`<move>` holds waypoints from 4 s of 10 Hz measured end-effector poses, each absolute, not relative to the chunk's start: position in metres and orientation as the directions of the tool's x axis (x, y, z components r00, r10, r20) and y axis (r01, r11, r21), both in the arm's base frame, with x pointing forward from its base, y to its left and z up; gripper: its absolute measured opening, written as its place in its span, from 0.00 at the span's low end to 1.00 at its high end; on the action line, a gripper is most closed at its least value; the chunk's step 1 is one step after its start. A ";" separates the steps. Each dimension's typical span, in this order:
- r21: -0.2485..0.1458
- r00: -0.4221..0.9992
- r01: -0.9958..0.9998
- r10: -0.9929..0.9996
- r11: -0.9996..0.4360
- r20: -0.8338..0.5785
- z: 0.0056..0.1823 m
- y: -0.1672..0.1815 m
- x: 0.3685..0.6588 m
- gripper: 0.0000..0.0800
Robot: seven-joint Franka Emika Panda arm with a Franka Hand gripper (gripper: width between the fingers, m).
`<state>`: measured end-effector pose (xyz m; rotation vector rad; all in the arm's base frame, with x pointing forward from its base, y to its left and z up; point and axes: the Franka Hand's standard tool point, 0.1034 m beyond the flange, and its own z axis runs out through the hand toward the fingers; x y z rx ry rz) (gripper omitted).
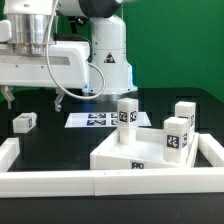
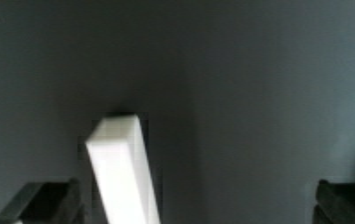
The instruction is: Assemble square table
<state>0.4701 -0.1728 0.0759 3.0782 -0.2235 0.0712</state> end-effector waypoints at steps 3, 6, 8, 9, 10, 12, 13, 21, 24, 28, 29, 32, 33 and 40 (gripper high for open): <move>0.050 0.988 -0.152 -0.151 -0.987 0.037 0.071 -0.172 0.454 0.81; 0.054 0.990 -0.144 -0.143 -0.988 0.011 0.067 -0.186 0.431 0.81; 0.058 0.994 -0.106 -0.107 -0.993 -0.016 0.061 -0.211 0.400 0.81; 0.057 0.993 -0.110 -0.112 -0.992 -0.025 0.057 -0.221 0.384 0.81; 0.054 0.991 -0.127 -0.129 -0.991 -0.035 0.054 -0.225 0.375 0.81; 0.049 0.990 -0.128 -0.131 -0.991 -0.048 0.051 -0.223 0.364 0.81; 0.049 0.990 -0.130 -0.132 -0.990 -0.053 0.050 -0.224 0.360 0.81; -0.022 0.969 -0.126 -0.118 -0.992 -0.218 0.042 -0.214 0.354 0.81; -0.024 0.910 -0.109 -0.090 -0.994 -0.404 0.032 -0.226 0.362 0.81; -0.029 0.817 -0.125 -0.087 -0.992 -0.570 0.025 -0.230 0.361 0.81; -0.029 0.819 -0.124 -0.086 -0.992 -0.567 0.024 -0.230 0.362 0.81; -0.019 0.813 -0.132 -0.098 -0.991 -0.574 0.021 -0.232 0.358 0.81; -0.010 0.811 -0.137 -0.106 -0.991 -0.576 0.019 -0.232 0.357 0.81; -0.022 0.580 -0.166 -0.080 -0.986 -0.811 0.012 -0.223 0.350 0.81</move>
Offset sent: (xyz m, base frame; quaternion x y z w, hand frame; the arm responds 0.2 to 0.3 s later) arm -0.0300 0.0000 0.0000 0.0000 0.0000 0.0000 1.0000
